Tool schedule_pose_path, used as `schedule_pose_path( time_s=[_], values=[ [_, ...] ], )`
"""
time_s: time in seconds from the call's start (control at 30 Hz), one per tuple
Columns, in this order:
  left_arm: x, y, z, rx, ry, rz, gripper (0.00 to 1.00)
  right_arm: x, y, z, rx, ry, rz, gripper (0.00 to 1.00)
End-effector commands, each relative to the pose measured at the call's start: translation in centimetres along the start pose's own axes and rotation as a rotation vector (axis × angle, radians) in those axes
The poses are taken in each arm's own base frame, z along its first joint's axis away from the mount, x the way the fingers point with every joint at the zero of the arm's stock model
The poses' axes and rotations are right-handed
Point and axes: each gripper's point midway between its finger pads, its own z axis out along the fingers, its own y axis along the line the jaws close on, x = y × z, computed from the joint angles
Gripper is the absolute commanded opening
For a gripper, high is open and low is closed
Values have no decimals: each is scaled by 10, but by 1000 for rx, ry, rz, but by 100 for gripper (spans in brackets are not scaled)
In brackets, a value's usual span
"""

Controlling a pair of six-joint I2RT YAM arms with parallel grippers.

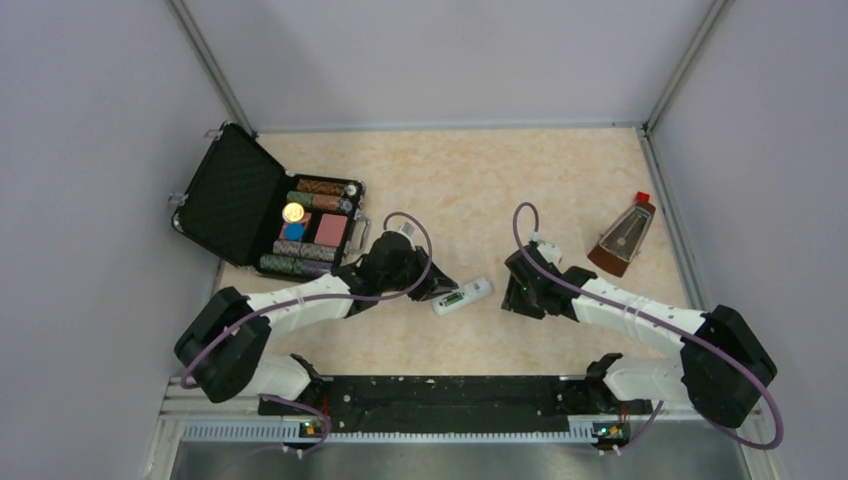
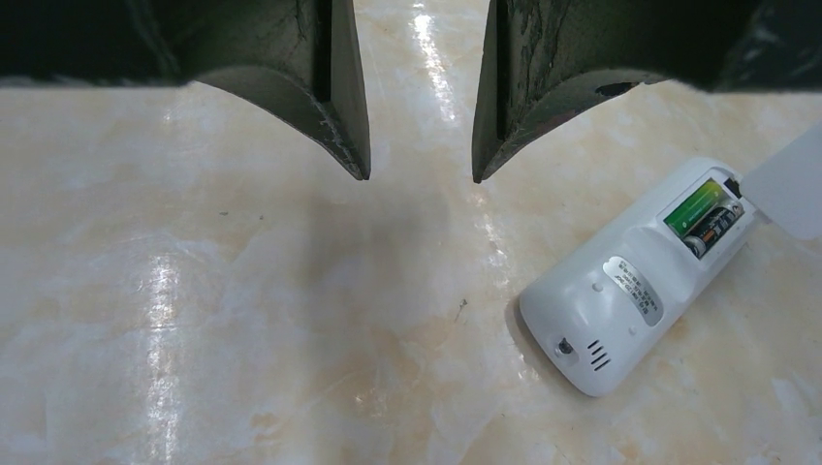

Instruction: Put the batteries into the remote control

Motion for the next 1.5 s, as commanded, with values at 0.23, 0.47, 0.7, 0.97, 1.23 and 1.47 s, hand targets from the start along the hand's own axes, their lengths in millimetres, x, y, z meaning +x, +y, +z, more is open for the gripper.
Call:
schedule_pose_path(
  time_s=[0.23, 0.47, 0.7, 0.97, 1.23, 1.47],
  values=[
    [-4, 9, 15, -39, -7, -44, 0, -6, 0, 2, -6, -24, 36, 43],
    [-3, 10, 17, -41, 4, -53, 0, -6, -1, 3, -5, -21, 38, 43],
    [-1, 8, 19, -24, 12, -63, 0, -6, -1, 3, -5, -20, 38, 42],
    [-1, 15, 23, -38, 10, -71, 0, -7, -1, 3, -2, -25, 32, 42],
    [0, 20, 24, -51, 4, -86, 0, -5, -2, 5, 0, -18, 28, 42],
    [4, 25, 23, -75, 8, -103, 15, -5, -2, 5, -3, -17, 26, 43]
  ],
)
